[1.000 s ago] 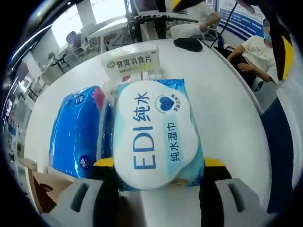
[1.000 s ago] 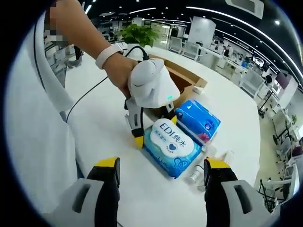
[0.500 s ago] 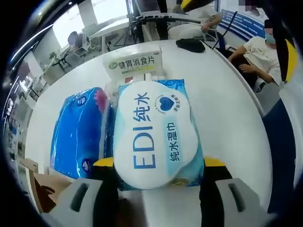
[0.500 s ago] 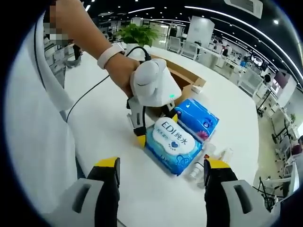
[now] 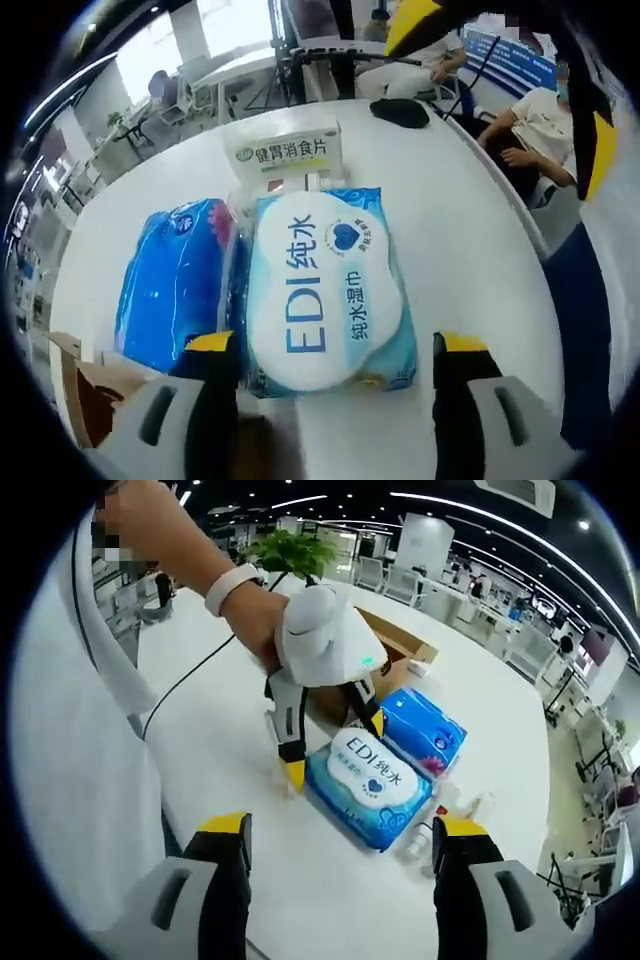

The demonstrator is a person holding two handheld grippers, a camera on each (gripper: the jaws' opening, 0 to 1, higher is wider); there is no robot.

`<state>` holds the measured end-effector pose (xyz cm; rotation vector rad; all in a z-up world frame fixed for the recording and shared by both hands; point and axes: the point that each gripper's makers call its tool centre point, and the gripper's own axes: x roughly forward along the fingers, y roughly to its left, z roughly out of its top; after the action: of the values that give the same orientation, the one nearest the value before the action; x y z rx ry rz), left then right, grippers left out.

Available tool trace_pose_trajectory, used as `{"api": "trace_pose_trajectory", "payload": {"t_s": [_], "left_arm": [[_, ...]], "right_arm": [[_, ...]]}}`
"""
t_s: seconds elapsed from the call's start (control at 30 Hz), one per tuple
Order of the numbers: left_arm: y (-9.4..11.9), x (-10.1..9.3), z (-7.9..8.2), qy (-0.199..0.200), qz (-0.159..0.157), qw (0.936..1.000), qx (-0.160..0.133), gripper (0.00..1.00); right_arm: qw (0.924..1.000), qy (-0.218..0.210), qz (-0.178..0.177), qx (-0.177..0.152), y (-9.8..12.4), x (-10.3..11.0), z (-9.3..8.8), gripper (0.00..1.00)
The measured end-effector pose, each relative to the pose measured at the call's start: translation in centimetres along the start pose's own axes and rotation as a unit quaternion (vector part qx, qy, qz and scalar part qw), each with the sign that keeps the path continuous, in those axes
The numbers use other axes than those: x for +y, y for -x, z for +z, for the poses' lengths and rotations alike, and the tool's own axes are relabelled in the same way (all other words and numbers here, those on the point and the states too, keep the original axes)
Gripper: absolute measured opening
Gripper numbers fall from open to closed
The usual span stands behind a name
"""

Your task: Operate the shoe box by opening the lid, removing the specified soft item, and placing it in the target area until the item is outside and the box remains undamaged.

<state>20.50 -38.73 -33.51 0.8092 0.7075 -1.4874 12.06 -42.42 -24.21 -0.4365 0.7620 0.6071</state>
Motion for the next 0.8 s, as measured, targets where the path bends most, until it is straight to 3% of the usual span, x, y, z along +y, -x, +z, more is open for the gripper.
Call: {"api": "trace_pose_trajectory", "payload": {"t_s": [0.07, 0.23, 0.47, 0.63, 0.67, 0.8], "left_arm": [[0.6, -0.2, 0.7, 0.007, 0.002, 0.9998, -0.017, 0.90], [2.0, -1.0, 1.3, 0.000, 0.007, 0.9996, -0.028, 0.99], [4.6, -1.2, 1.0, 0.020, 0.021, 0.9987, -0.043, 0.99], [7.1, -0.4, 0.3, 0.059, 0.045, 0.9963, -0.044, 0.99], [8.3, 0.2, 0.2, 0.083, 0.065, 0.9931, -0.051, 0.99], [10.8, 0.9, -0.5, 0.093, 0.095, 0.9895, -0.057, 0.99]], "right_arm": [[1.0000, 0.001, -0.001, 0.000, 0.0, -0.1, 0.0, 0.75], [1.0000, 0.005, 0.001, 0.000, -0.2, 0.0, 0.2, 0.75], [1.0000, 0.005, -0.003, -0.003, -0.2, -0.4, 0.7, 0.75], [0.9999, 0.007, -0.008, -0.005, -0.1, -0.8, 0.9, 0.76], [0.9999, 0.007, -0.009, -0.005, 0.0, -1.0, 1.0, 0.76], [0.9999, 0.006, -0.013, -0.010, 0.2, -1.3, 1.3, 0.76]]}}
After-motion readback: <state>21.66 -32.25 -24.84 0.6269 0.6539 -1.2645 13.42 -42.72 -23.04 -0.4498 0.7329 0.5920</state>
